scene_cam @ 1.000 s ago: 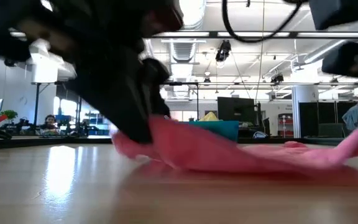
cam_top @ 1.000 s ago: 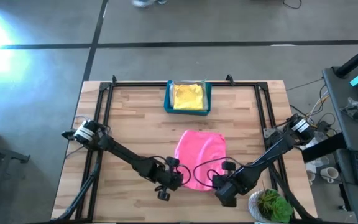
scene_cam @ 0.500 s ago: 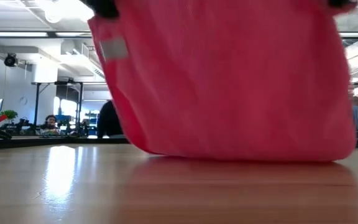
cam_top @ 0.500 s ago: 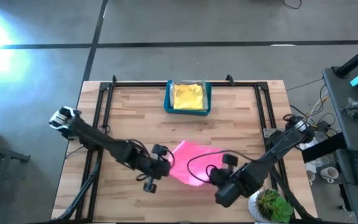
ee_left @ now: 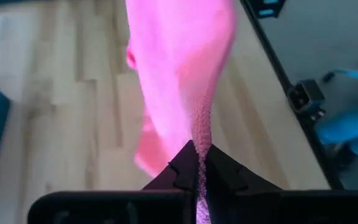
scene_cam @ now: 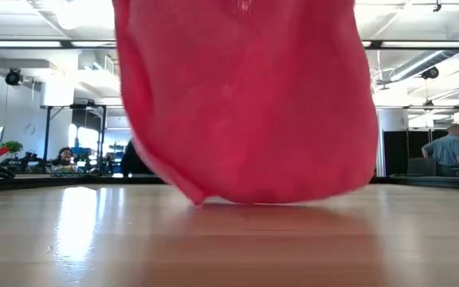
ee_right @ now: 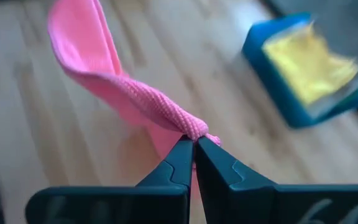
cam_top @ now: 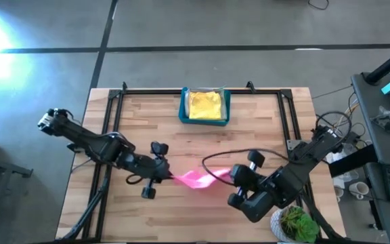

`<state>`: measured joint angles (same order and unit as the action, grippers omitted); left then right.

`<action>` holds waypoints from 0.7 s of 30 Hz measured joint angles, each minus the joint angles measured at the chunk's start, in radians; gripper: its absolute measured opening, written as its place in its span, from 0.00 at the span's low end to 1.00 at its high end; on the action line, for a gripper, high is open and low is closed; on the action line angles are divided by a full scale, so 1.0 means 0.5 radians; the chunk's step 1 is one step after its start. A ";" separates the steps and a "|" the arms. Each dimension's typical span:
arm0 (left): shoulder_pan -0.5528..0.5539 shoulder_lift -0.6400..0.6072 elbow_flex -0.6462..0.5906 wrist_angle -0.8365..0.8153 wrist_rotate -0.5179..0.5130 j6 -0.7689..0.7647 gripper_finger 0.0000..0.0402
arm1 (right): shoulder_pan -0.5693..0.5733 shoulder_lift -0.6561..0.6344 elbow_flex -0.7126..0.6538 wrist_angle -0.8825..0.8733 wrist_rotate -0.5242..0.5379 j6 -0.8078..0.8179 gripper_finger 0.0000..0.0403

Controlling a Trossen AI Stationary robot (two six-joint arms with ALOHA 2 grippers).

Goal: Fold microfiber towels
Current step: Fold the pink microfiber cloth

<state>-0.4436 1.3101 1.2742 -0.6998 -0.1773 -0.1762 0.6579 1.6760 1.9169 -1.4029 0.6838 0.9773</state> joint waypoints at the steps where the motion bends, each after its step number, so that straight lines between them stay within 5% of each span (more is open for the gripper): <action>1: 0.004 -0.009 -0.001 0.000 -0.041 0.007 0.00 | -0.004 0.000 0.044 -0.011 0.055 -0.022 0.02; 10: 0.021 -0.099 0.005 0.006 -0.869 0.223 0.00 | -0.076 0.000 0.278 -0.169 0.364 -0.174 0.02; 16: 0.021 -0.155 0.006 0.019 -0.833 0.181 0.00 | -0.099 0.000 0.280 -0.180 0.321 -0.197 0.02; 21: 0.021 -0.209 0.006 0.017 -0.592 -0.037 0.00 | -0.100 0.000 0.280 -0.177 0.140 -0.118 0.02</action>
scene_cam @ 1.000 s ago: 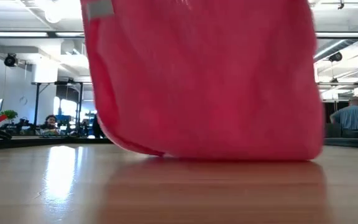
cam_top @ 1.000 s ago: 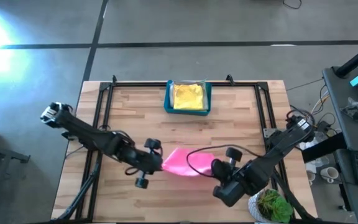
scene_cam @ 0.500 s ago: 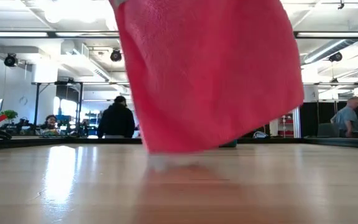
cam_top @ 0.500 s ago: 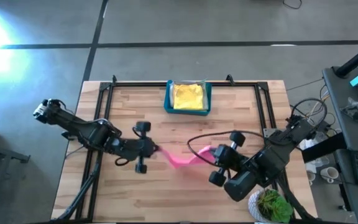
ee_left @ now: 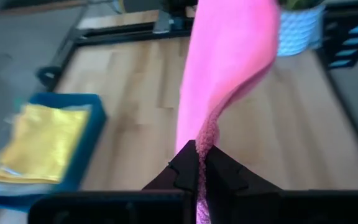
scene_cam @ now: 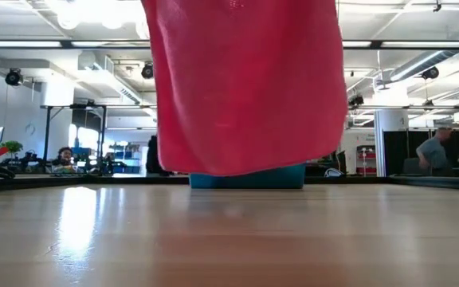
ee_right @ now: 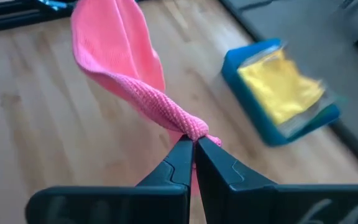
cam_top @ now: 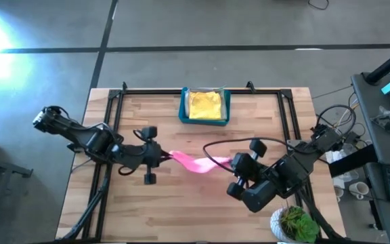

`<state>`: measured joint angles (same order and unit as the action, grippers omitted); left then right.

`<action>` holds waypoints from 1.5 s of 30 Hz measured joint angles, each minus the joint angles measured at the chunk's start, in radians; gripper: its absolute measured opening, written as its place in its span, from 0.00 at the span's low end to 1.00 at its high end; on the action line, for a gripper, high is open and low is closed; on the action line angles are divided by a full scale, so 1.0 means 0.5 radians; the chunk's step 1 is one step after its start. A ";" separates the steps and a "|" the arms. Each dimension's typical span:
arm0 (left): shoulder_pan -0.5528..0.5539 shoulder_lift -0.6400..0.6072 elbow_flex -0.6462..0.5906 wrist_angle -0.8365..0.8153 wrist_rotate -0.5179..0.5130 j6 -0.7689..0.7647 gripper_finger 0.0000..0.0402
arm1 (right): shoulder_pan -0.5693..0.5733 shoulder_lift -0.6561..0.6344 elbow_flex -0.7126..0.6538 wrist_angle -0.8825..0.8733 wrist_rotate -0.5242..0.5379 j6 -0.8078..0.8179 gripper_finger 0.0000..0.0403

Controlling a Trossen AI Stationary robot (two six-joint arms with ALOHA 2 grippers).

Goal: Fold microfiber towels
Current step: Fold the pink microfiber cloth

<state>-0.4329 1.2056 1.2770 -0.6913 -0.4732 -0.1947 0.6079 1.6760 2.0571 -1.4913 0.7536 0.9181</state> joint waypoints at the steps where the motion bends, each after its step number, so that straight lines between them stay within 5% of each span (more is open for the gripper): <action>1: 0.000 -0.009 0.000 0.001 0.038 -0.046 0.00 | 0.000 0.000 0.000 0.000 -0.038 0.034 0.02; 6: -0.015 -0.036 0.001 -0.015 0.174 -0.361 0.00 | 0.001 0.000 0.000 0.032 -0.331 0.233 0.02; 16: -0.031 0.018 0.017 -0.011 1.063 -1.225 0.00 | 0.083 0.000 0.013 0.316 -0.885 0.351 0.02; 23: -0.100 0.064 0.018 0.107 1.343 -1.687 0.00 | 0.181 0.017 0.040 0.565 -1.184 0.488 0.02; 28: -0.150 0.129 0.016 0.211 1.391 -1.733 0.00 | 0.230 0.019 0.037 0.578 -1.151 0.536 0.02; 34: -0.081 0.232 -0.051 0.190 1.360 -1.420 0.00 | 0.165 0.065 0.021 0.243 -0.962 0.542 0.02; 39: 0.042 0.337 -0.095 -0.096 1.040 -1.186 0.00 | 0.025 0.196 -0.050 -0.156 -0.884 0.647 0.02; 45: 0.204 0.440 -0.098 -0.245 0.768 -1.013 0.00 | -0.143 0.299 -0.234 -0.163 -0.806 0.528 0.02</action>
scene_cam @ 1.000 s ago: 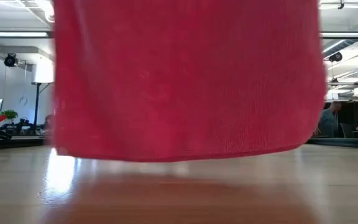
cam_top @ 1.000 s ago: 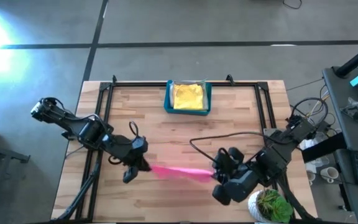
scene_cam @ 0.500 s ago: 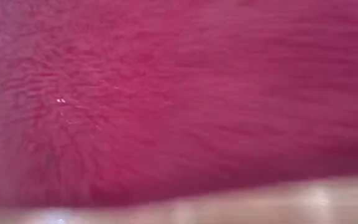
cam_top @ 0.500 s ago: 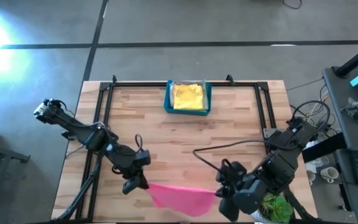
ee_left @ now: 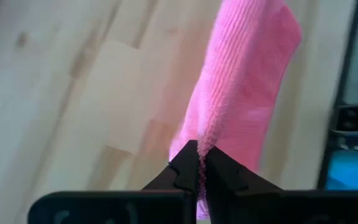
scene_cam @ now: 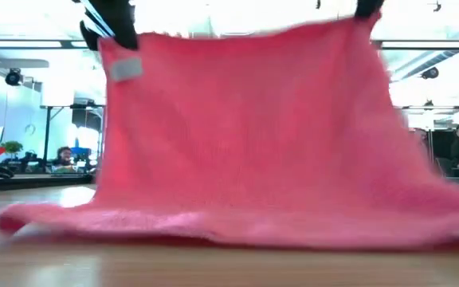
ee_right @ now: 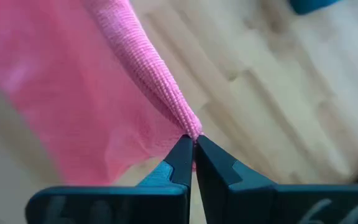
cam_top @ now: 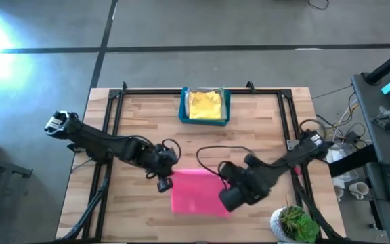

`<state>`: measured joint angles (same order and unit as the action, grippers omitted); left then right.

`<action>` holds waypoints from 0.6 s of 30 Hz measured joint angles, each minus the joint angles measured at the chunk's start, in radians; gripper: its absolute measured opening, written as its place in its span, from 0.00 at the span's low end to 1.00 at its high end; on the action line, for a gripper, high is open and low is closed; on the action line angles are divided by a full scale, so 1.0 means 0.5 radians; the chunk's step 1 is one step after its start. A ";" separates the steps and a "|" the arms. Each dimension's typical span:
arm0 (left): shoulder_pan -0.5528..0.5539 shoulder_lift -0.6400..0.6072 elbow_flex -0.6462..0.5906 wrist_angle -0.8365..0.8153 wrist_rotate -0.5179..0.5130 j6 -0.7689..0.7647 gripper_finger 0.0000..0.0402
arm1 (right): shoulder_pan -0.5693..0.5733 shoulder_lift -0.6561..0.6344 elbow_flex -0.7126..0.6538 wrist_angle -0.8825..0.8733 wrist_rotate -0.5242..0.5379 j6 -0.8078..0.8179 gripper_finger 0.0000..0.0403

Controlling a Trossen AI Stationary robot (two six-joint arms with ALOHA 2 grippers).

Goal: Fold microfiber towels
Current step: Fold the pink microfiber cloth

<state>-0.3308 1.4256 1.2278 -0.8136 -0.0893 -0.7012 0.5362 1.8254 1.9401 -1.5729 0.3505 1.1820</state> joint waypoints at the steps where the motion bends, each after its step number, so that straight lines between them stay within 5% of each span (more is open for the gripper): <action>1: 0.026 0.017 0.000 -0.002 -0.002 0.021 0.00 | -0.029 0.009 -0.039 0.000 0.017 0.001 0.02; 18: 0.361 0.170 0.001 -0.081 -0.259 0.559 0.00 | -0.272 0.032 -0.540 0.035 0.353 -0.376 0.02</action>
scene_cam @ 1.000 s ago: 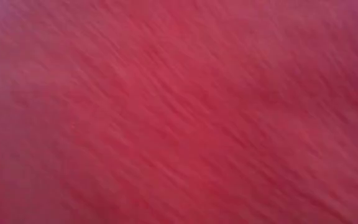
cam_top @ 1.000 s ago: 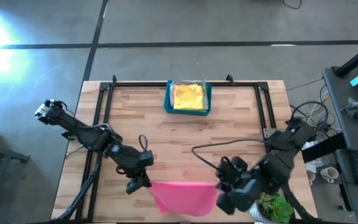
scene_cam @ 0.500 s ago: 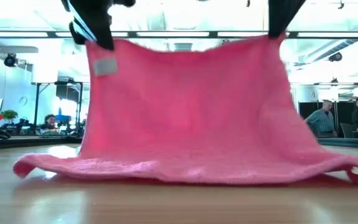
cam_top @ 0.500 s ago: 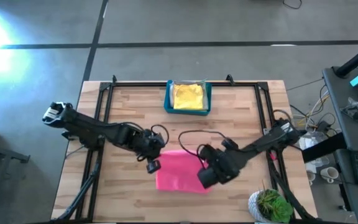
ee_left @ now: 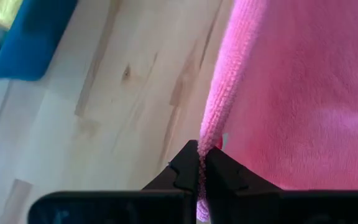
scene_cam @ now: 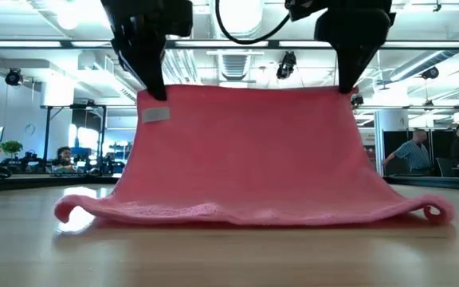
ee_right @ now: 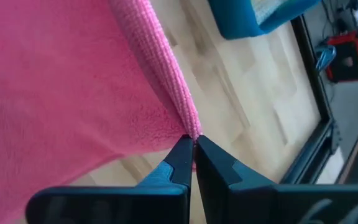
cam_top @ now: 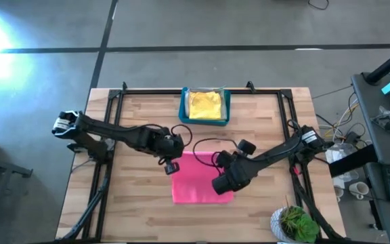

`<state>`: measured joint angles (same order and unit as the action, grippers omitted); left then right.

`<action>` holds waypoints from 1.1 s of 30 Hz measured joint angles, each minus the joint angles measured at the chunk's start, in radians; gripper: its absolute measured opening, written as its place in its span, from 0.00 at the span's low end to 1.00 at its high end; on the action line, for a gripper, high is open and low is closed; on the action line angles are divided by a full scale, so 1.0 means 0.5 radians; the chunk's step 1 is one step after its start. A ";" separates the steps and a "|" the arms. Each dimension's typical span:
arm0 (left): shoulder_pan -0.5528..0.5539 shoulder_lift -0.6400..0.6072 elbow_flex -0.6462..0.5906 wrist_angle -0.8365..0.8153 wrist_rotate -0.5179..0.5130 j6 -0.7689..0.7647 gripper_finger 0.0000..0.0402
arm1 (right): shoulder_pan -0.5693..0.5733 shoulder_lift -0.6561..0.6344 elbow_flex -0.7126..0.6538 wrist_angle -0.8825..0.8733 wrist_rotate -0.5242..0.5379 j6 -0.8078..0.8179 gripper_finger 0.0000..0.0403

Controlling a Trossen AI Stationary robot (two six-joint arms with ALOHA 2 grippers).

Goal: Fold microfiber towels
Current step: Fold the pink microfiber cloth

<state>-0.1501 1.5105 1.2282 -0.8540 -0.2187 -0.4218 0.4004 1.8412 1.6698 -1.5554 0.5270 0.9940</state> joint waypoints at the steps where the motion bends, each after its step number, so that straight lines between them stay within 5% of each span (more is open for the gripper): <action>1: 0.000 0.000 0.000 -0.001 0.005 0.068 0.00 | 0.000 0.000 -0.007 0.008 0.001 -0.040 0.02; 14: -0.133 -0.002 -0.141 0.261 0.418 0.026 0.00 | 0.120 -0.002 -0.098 0.546 -0.245 -0.383 0.02; 33: -0.533 0.077 -0.369 0.613 0.451 -0.297 0.00 | 0.364 0.189 -0.151 0.746 -0.495 -0.511 0.02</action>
<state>-0.4165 1.5491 1.0439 -0.5474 0.0067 -0.5705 0.5825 1.9357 1.5944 -1.1823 0.2793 0.7387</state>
